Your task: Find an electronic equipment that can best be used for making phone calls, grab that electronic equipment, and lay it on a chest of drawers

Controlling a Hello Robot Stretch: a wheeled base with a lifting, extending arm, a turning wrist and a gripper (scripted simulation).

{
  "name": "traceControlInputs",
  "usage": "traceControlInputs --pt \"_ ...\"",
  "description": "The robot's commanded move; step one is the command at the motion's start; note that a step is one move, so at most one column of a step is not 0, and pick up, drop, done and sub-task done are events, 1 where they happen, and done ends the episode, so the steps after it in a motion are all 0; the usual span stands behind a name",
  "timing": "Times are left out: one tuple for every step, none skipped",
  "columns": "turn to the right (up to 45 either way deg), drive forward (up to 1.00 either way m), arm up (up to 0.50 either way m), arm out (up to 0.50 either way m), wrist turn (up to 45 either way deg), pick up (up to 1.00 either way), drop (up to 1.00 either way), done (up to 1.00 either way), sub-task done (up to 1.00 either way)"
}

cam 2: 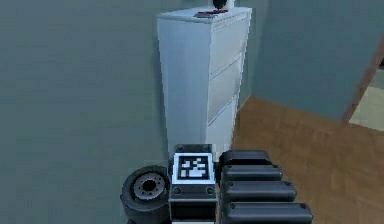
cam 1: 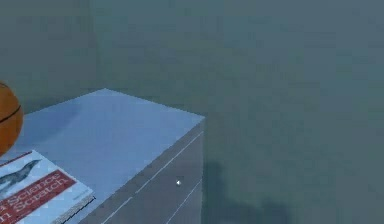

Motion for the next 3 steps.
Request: traceControlInputs --pt "-6.0 0.0 0.0 0.0 0.0 0.0 0.0 0.0 0.0" --pt "12.0 0.0 0.0 0.0 0.0 0.0 0.0 0.0 0.0" --pt "3.0 0.0 0.0 0.0 0.0 0.0 0.0 0.0 0.0"
